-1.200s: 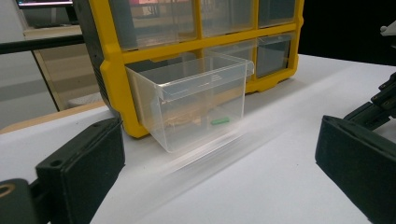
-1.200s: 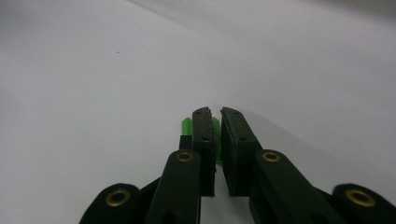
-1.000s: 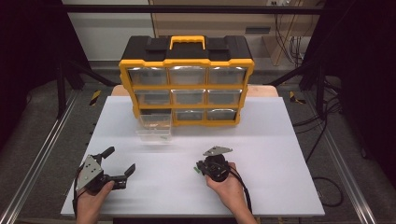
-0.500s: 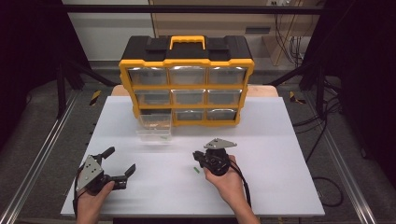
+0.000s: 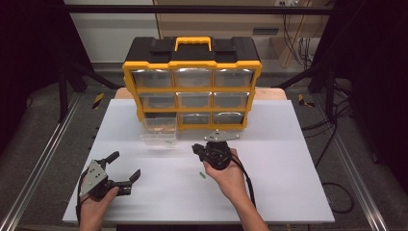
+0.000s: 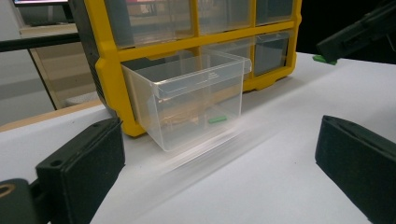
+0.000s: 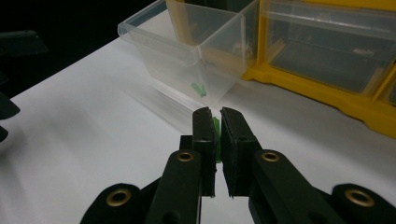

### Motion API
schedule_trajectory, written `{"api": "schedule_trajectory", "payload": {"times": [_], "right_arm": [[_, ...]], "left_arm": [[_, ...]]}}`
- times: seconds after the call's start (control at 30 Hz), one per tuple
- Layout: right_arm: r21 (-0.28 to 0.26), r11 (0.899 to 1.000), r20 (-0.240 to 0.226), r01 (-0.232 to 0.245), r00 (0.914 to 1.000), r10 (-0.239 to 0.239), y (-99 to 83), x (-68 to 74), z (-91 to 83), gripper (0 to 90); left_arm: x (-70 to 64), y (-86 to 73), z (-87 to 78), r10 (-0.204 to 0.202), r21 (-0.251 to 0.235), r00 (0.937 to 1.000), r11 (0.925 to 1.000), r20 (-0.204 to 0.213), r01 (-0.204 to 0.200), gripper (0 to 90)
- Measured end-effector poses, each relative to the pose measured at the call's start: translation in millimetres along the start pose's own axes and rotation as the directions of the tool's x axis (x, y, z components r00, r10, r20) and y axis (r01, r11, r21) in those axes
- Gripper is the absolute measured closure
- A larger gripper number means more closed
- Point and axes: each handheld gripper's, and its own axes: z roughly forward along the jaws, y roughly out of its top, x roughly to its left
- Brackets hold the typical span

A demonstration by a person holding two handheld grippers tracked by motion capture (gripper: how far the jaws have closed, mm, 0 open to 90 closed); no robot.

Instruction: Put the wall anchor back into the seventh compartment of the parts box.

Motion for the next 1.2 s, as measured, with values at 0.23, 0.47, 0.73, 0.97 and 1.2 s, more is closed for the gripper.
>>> {"api": "schedule_trajectory", "payload": {"times": [0.23,0.47,0.73,0.97,1.2], "right_arm": [[-0.022,1.000,-0.005,-0.010,0.9999,0.010,16.8,0.5,5.8,84.7],[-0.029,1.000,-0.001,-0.005,1.0000,0.005,32.0,5.2,15.8,84.7],[-0.041,0.999,-0.008,-0.009,0.9999,0.008,43.7,8.0,24.4,84.7],[-0.055,0.998,-0.020,-0.024,0.9995,0.023,51.3,8.9,29.9,84.7],[-0.058,0.998,-0.019,-0.025,0.9995,0.024,54.9,10.0,36.3,84.7]], "left_arm": [[1.4,0.2,-1.5,-0.005,-0.004,1.0000,1.0000,-0.005,0.005,1.1],[2.9,1.3,-3.4,-0.007,-0.012,1.0000,0.9999,-0.007,0.007,1.1],[3.7,1.4,-4.0,-0.010,-0.014,0.9999,0.9999,-0.010,0.010,1.1],[3.8,1.6,-4.3,-0.009,-0.014,0.9999,0.9999,-0.011,0.009,1.1],[4.5,1.7,-4.9,-0.010,-0.015,0.9999,0.9998,-0.012,0.010,1.1]]}}
